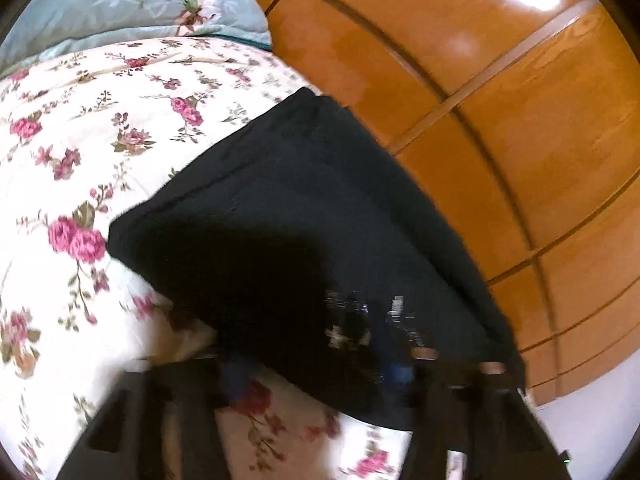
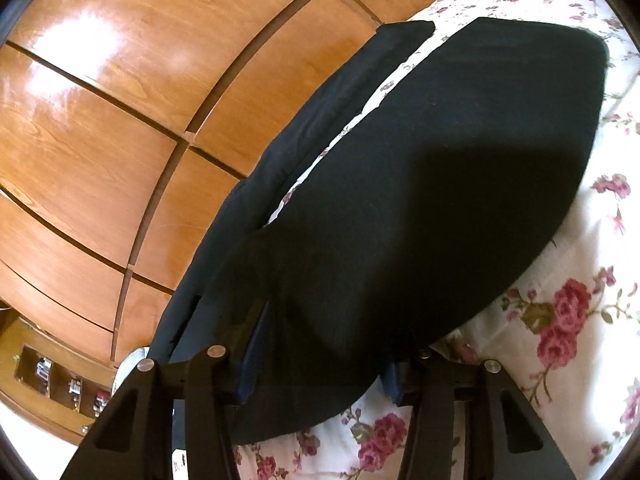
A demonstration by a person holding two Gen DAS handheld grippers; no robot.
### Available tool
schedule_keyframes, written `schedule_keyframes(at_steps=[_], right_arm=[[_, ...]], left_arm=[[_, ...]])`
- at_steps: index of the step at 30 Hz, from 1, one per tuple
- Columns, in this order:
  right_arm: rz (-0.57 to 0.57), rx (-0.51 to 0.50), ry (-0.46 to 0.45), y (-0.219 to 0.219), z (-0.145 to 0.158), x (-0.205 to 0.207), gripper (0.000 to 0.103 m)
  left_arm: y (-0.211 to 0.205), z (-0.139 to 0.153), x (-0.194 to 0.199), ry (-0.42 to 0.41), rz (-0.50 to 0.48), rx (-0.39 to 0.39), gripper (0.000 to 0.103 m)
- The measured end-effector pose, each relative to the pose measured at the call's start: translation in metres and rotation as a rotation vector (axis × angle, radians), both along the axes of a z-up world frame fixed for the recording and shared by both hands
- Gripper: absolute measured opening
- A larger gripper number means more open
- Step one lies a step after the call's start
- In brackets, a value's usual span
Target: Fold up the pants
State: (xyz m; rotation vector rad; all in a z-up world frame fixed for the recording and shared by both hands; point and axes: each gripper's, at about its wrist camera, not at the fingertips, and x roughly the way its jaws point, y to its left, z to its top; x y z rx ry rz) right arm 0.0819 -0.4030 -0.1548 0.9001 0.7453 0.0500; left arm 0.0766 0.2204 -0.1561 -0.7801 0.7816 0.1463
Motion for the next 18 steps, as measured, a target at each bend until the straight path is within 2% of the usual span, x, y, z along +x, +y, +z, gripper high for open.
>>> schedule_keyframes(at_steps=[1,3,4,10,12,16,18], right_arm=[[-0.002,-0.002,0.009,-0.002,-0.002,0.002,0.034],[-0.007,0.000,0.023,-0.007,-0.007,0.005,0.021],[-0.008,0.007,0.026,-0.008,-0.008,0.007,0.019],[-0.018,-0.039,-0.005,-0.008,0.010,0.000,0.012],[-0.025,-0.054,-0.030,-0.010,0.021,-0.008,0.011],[0.000,-0.126,-0.064,-0.009,0.039,-0.021,0.010],[0.004,-0.120,-0.071,-0.011,0.043,-0.029,0.010]], left_arm=[[0.002,-0.002,0.003,0.020,-0.002,0.014,0.020],[0.004,-0.002,0.007,0.018,-0.014,-0.001,0.017],[0.005,-0.002,0.009,0.029,-0.026,-0.002,0.014],[0.015,0.017,0.001,-0.004,-0.056,-0.002,0.007],[0.019,0.028,-0.008,-0.037,-0.066,-0.009,0.007],[0.021,0.038,-0.021,-0.062,-0.085,0.027,0.006],[0.023,0.040,-0.030,-0.067,-0.077,0.016,0.006]])
